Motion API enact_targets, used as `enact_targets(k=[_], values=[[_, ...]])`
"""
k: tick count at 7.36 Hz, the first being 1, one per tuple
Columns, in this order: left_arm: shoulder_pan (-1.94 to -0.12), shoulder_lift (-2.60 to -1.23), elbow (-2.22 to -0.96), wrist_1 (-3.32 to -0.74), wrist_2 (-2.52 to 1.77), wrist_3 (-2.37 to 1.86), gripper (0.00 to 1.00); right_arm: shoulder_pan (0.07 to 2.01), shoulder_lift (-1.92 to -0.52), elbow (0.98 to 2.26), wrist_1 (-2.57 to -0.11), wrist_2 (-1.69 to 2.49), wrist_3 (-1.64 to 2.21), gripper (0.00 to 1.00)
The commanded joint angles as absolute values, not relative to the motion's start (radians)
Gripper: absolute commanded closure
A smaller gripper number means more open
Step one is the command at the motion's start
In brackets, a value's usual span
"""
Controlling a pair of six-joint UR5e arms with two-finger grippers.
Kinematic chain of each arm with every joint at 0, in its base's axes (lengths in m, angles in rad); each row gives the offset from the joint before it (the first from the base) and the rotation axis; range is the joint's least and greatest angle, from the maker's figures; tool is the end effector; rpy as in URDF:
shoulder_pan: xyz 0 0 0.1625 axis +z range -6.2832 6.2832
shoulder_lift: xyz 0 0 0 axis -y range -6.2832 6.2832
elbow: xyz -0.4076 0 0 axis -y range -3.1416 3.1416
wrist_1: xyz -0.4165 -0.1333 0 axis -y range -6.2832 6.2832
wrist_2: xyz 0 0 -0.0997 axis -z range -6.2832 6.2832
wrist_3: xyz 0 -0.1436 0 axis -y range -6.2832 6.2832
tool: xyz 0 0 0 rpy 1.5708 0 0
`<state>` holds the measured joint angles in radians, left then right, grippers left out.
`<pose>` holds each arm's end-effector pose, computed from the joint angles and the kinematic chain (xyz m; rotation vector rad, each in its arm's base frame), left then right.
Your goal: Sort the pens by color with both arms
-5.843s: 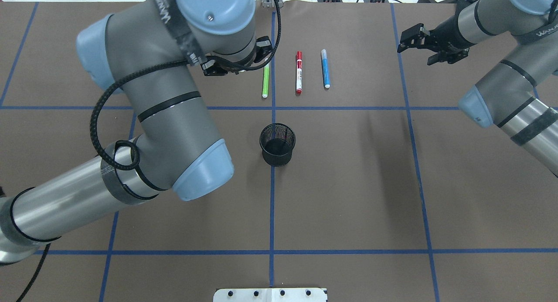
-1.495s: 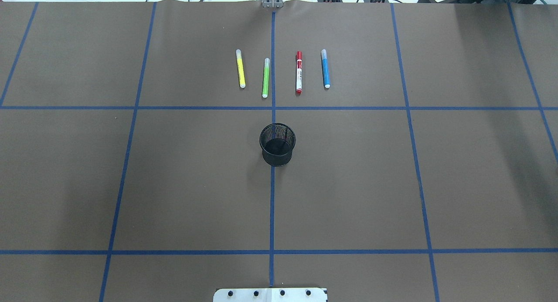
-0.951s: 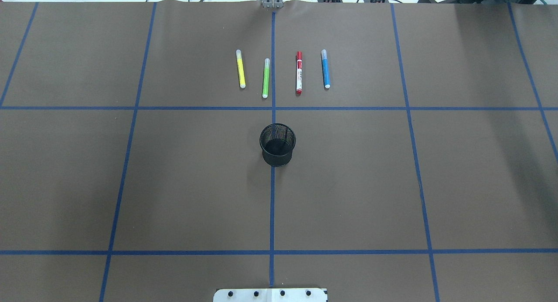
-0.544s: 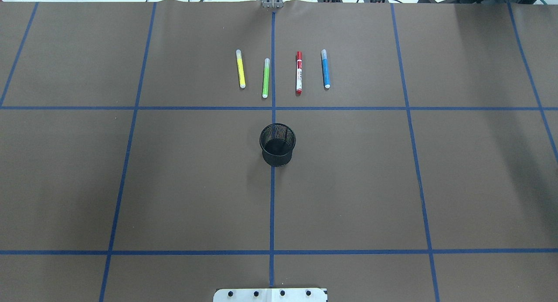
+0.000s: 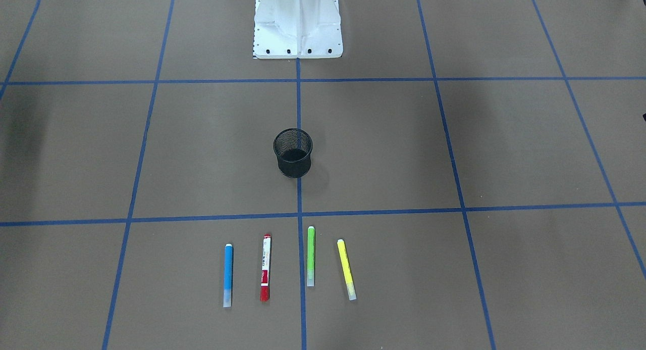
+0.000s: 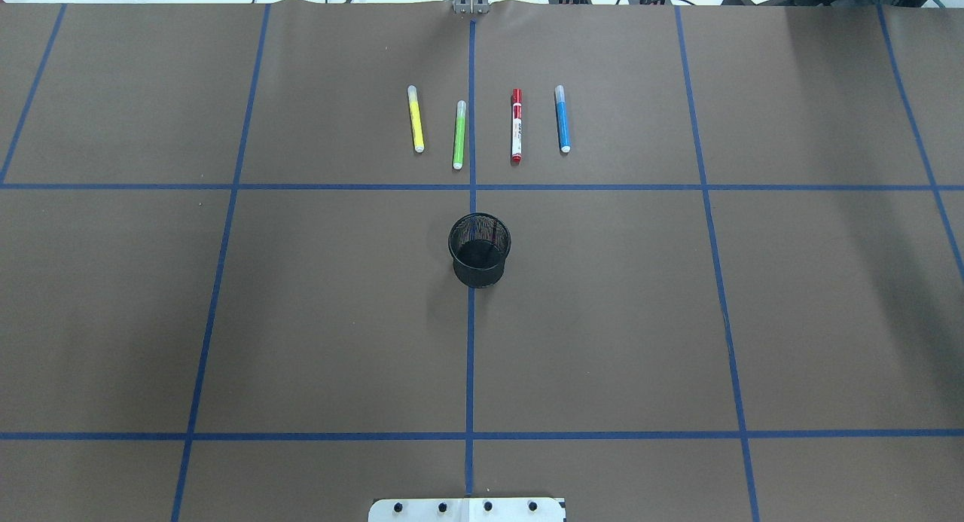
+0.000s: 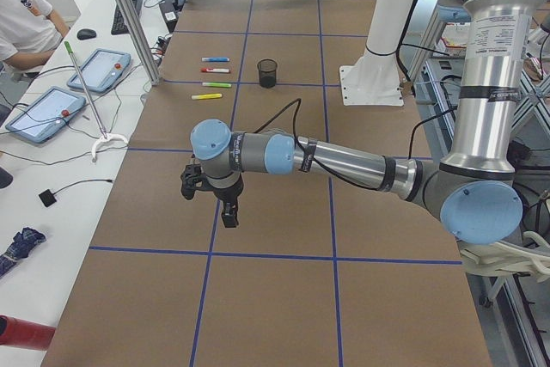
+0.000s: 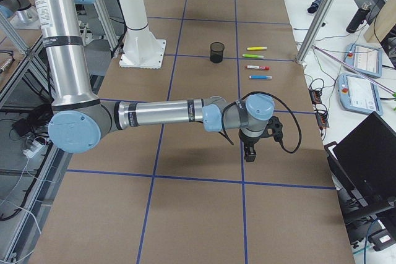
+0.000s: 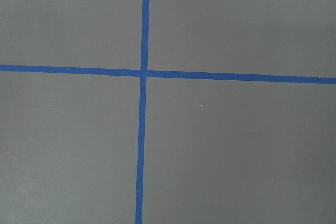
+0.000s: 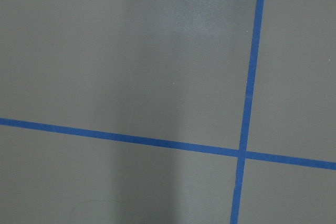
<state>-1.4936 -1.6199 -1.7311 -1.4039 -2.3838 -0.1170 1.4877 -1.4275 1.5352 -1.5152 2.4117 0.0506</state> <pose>0.0121 -0.5319 0.5774 -0.0388 0.8129 -0.0203 -0.0225 -0.5864 0.5994 0.0972 -0.8476 -0.0992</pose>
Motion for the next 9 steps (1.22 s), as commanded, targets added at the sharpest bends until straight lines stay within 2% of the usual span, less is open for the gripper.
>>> enact_targets(k=[1,3,6,9], values=[[-1.496,-1.62,-1.736,-1.405,-2.384,-0.12,0.0,1.488,-1.453,1.549,-1.511,2.411,0.049,0.0],[-1.497,-1.618,-1.743,-1.407,-2.375,-0.117,0.0,1.488,-1.456,1.552,-1.508,2.41,0.052,0.0],[-1.537,-1.544,-1.74,-1.48,-2.382,-0.085,0.0,1.485,-1.448,1.549,-1.509,2.407,0.067,0.0],[-1.532,-1.551,-1.729,-1.502,-2.384,-0.078,0.0,1.488,-1.459,1.551,-1.514,2.401,0.066,0.0]])
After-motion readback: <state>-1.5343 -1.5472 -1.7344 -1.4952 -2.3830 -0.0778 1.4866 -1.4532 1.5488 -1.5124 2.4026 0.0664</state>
